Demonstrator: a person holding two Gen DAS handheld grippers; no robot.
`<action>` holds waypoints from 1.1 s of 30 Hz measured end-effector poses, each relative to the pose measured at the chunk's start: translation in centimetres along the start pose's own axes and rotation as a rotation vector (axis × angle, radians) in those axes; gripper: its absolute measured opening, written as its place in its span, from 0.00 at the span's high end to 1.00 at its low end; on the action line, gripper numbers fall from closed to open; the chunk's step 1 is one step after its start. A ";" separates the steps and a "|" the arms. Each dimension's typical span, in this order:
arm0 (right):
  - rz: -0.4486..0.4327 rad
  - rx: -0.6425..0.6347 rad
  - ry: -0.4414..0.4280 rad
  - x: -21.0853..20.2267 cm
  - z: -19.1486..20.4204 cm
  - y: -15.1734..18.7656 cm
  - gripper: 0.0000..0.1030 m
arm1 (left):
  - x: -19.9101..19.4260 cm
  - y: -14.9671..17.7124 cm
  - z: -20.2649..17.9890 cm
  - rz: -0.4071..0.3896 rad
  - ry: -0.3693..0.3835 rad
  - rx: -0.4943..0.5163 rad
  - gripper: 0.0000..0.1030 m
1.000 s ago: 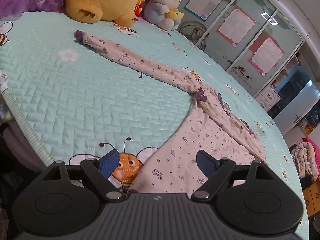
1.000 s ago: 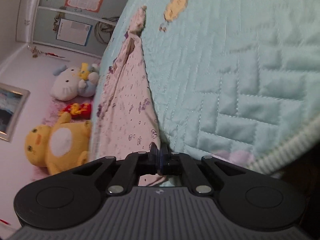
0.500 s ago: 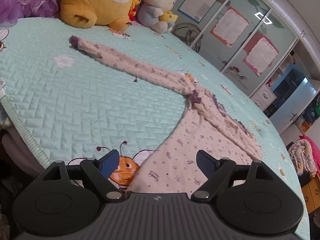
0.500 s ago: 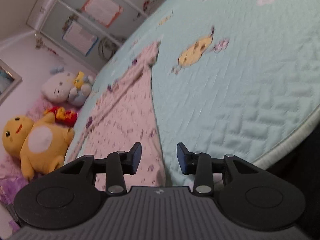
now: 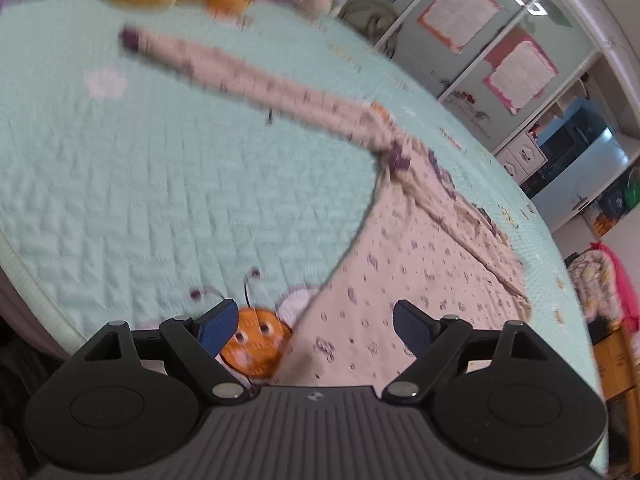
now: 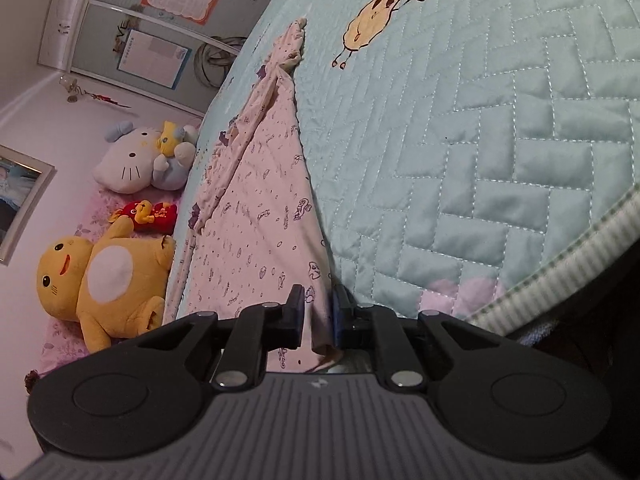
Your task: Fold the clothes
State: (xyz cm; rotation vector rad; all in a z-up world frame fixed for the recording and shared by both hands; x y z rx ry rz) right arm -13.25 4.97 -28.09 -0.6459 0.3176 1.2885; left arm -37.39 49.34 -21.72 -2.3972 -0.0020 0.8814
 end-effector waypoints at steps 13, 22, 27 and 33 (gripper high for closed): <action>-0.002 0.009 -0.002 -0.2 -0.4 0.1 0.89 | 1.5 2.7 2.0 0.139 0.112 -0.190 1.00; -0.068 -0.078 0.026 -2.6 1.2 0.0 1.00 | -2.5 1.0 1.3 0.056 0.079 -0.131 1.00; -0.015 -0.063 0.080 -1.3 -0.1 0.4 1.00 | -0.3 2.9 2.0 0.113 -0.007 -0.072 1.00; -0.160 -0.068 0.058 -4.6 0.4 -1.7 0.73 | -2.5 0.3 2.8 -0.002 -0.008 -0.087 0.33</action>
Point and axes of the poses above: each gripper's, at about its wrist camera, not at the fingertips, and x roughly the way its jaws point, z to its left, y to its underside, the point moved 8 cm from there along x, roughly the way its jaws point, and after that the axes turned 5 degrees about y, right-handed, at the moved point
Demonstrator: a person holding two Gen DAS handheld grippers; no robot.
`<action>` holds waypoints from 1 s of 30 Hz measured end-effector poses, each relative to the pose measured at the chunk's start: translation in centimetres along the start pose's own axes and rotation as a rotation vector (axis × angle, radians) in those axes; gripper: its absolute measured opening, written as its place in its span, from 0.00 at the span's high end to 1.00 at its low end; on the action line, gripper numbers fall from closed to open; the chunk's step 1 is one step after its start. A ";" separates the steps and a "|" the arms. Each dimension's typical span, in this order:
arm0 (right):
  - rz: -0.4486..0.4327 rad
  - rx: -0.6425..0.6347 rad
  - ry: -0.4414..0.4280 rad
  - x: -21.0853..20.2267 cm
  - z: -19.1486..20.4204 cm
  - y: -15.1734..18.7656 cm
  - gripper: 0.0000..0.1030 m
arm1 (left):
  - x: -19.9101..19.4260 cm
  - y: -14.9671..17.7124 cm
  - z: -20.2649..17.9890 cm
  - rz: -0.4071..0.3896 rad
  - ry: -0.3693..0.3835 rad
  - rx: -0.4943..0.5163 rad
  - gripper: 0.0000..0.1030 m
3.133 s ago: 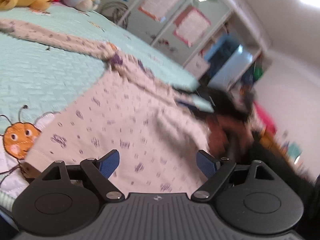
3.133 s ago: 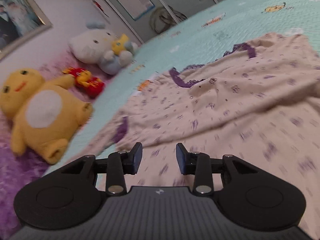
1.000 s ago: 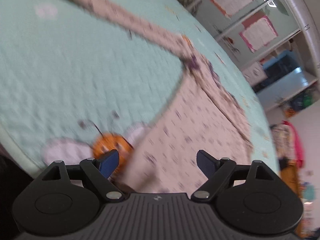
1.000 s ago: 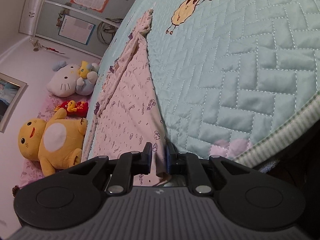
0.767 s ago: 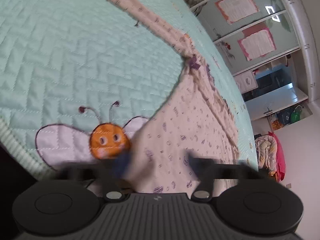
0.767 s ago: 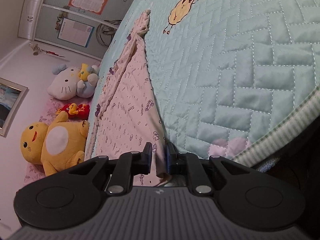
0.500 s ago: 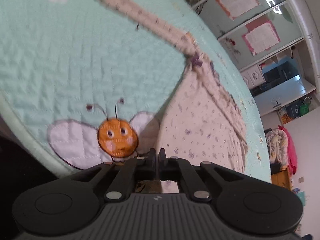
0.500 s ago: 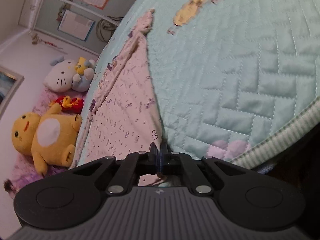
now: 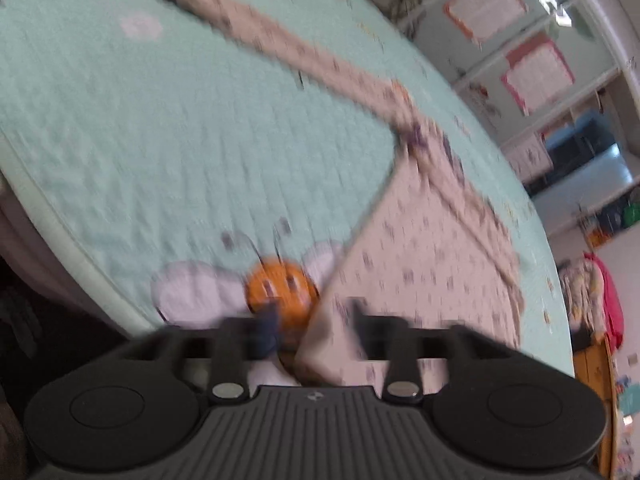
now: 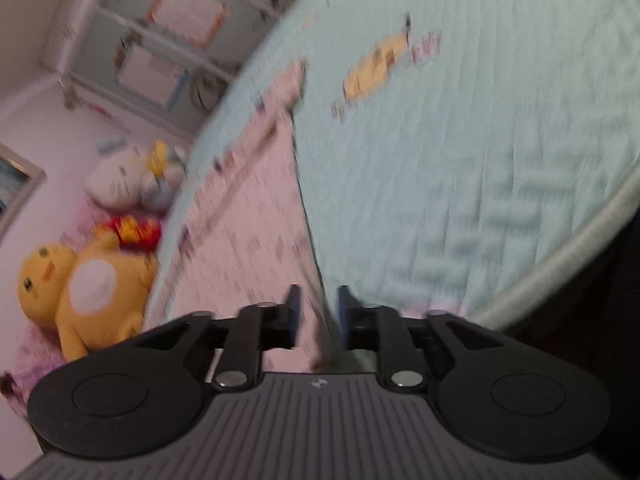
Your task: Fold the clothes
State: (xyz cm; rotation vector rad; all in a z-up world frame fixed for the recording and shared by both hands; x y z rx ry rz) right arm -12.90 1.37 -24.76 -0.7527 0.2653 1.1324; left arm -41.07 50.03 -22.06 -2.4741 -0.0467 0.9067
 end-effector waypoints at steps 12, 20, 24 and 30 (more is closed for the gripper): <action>-0.153 -0.081 0.024 -1.3 -1.4 -7.2 0.53 | 0.3 -13.4 4.6 -0.333 0.006 -0.265 0.28; -0.109 -0.060 0.080 1.7 -2.4 -6.0 0.53 | 5.0 -17.6 8.9 -0.334 0.026 -0.525 0.27; -0.106 -0.034 0.077 2.4 -2.8 -5.8 0.52 | 7.0 -19.6 9.7 -0.379 0.044 -0.595 0.24; -0.116 -0.019 0.079 3.2 -2.7 -5.9 0.52 | 9.4 -23.6 9.1 -0.408 -0.011 -0.543 0.30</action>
Point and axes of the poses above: each gripper's, at about its wrist camera, not at the fingertips, and x roughly the way its jaws point, z to its left, y to its underside, the point moved 8 cm from there along x, roughly the way its jaws point, and after that the axes turned 5 degrees about y, right-handed, at the moved point
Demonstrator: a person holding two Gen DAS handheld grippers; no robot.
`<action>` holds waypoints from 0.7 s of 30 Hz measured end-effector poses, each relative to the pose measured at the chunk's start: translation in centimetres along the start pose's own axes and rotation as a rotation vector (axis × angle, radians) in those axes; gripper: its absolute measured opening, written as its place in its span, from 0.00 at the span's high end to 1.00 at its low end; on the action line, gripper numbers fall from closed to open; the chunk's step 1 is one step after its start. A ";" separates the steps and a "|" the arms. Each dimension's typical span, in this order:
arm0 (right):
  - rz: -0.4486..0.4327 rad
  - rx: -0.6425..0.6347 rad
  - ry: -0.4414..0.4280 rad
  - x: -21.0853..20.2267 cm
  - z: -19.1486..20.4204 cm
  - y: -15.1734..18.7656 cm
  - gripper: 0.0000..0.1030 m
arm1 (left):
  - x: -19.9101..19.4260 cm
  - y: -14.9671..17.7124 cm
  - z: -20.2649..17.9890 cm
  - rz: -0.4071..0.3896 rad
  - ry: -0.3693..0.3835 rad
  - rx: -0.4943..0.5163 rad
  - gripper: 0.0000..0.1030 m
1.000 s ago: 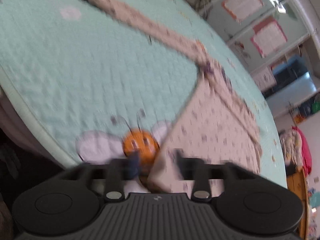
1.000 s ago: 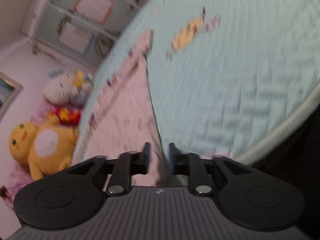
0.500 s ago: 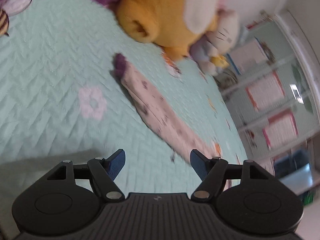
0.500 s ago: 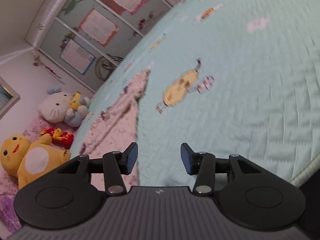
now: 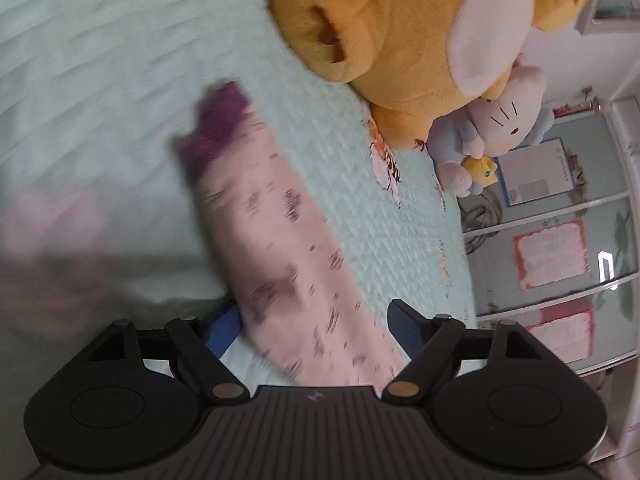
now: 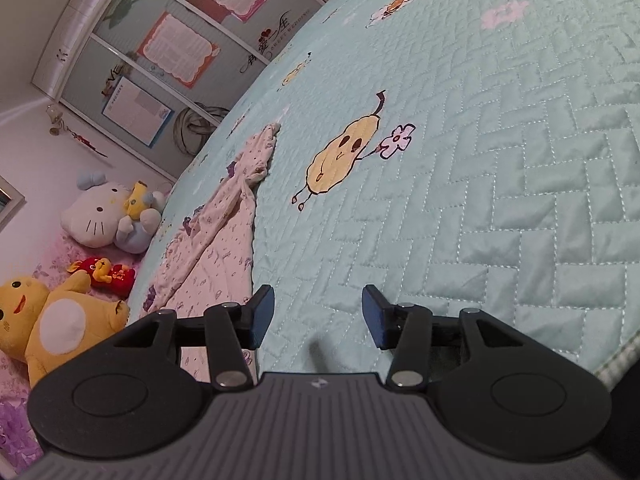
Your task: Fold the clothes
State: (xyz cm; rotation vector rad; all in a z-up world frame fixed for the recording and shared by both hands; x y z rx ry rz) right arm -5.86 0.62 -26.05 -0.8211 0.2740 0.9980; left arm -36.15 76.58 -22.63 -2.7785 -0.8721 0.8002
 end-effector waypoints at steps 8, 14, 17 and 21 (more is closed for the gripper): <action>-0.010 0.029 -0.018 0.6 -0.3 -0.3 0.50 | 0.5 -0.1 -5.6 -0.086 -0.092 0.301 0.98; -0.006 0.069 -0.054 0.5 -0.8 -0.6 0.50 | -1.9 6.2 -17.1 -0.177 0.023 0.656 0.99; -0.003 0.093 -0.075 0.3 -1.1 -0.6 0.50 | -2.4 12.8 -23.8 -0.201 0.104 0.917 0.98; 0.003 0.128 -0.102 0.2 -1.4 -0.8 0.50 | -1.0 25.6 -28.5 -0.131 0.147 1.307 0.98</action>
Point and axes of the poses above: each gripper's, at about its wrist camera, not at the fingertips, and x roughly the way its jaws point, z to its left, y to its underside, the point moved 8 cm from there along x, roughly the way its jaws point, and after that the axes turned 5 degrees about y, right-handed, at the moved point
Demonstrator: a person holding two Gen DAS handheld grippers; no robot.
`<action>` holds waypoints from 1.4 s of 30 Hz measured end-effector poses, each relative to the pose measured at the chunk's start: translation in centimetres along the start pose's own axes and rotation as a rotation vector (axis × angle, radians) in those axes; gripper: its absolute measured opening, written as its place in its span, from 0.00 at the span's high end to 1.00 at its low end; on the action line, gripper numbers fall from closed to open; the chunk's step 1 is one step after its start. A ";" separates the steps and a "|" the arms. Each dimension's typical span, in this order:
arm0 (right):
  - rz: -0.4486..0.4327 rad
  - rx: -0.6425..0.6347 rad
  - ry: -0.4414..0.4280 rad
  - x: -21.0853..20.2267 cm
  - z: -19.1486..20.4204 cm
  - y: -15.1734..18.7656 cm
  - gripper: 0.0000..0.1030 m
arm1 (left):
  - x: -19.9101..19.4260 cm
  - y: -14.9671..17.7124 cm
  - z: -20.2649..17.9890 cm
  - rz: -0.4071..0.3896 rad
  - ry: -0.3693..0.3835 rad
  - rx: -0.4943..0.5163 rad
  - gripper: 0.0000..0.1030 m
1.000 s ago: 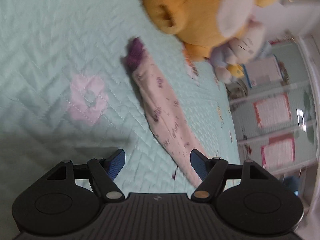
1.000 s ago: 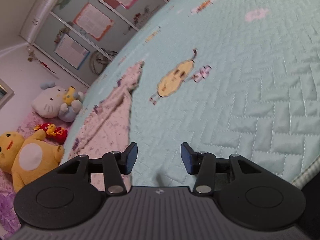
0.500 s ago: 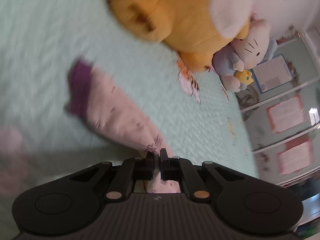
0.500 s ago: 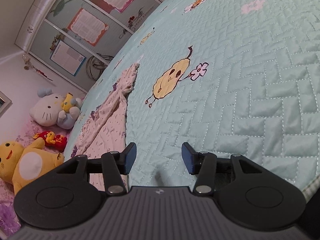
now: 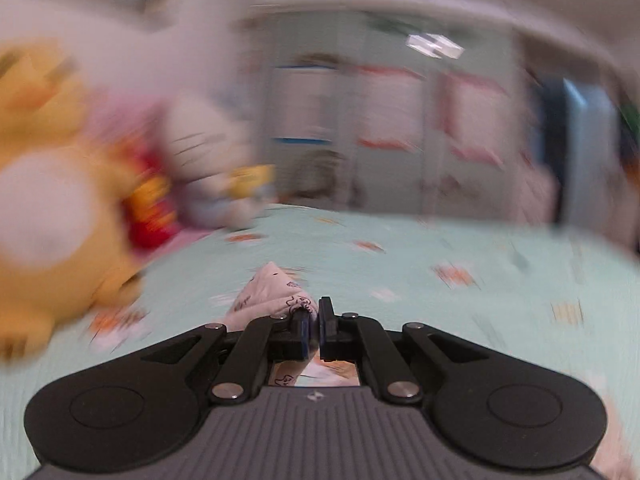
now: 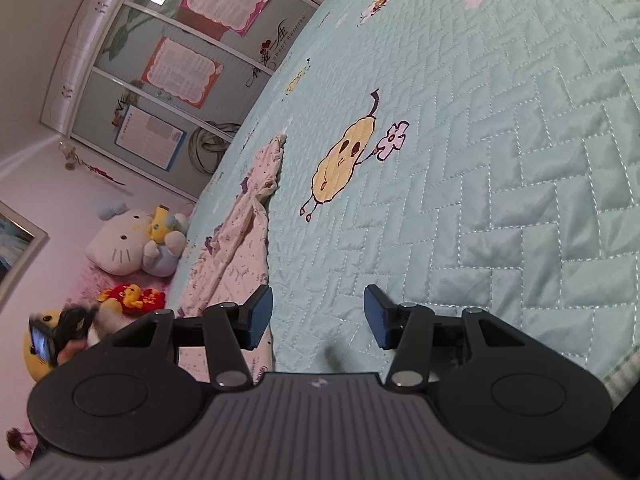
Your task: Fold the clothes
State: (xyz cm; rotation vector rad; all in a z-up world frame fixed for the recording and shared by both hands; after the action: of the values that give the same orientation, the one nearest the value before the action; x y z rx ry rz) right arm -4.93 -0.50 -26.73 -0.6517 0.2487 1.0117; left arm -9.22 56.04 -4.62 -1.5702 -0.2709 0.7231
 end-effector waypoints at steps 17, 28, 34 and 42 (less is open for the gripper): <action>0.028 0.293 -0.179 -1.3 -2.7 -1.3 0.50 | 3.2 14.2 -25.8 0.242 0.205 0.613 0.76; 0.029 0.341 -0.205 -1.6 -3.0 -1.2 0.50 | 0.4 12.2 -27.6 0.176 0.312 0.545 0.32; 0.025 0.308 -0.180 -1.6 -2.8 -1.2 0.50 | 2.2 13.1 -29.4 0.262 0.258 0.714 0.23; 0.024 0.300 -0.169 -1.4 -2.5 -1.2 0.50 | -1.2 17.4 -31.9 0.052 0.191 1.250 0.19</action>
State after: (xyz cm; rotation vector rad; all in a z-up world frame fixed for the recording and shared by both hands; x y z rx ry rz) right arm -4.42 -3.41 -27.55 -0.2904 0.2538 1.0213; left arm 4.38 26.97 -21.72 -0.4362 0.3360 0.5736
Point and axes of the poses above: each gripper's, at about its wrist camera, not at the fingertips, and x roughly the way its jaws point, z to its left, y to its underside, the point moved 8 cm from there along x, roughly the way its jaws point, and after that the axes turned 5 degrees about y, right-handed, at the moved point
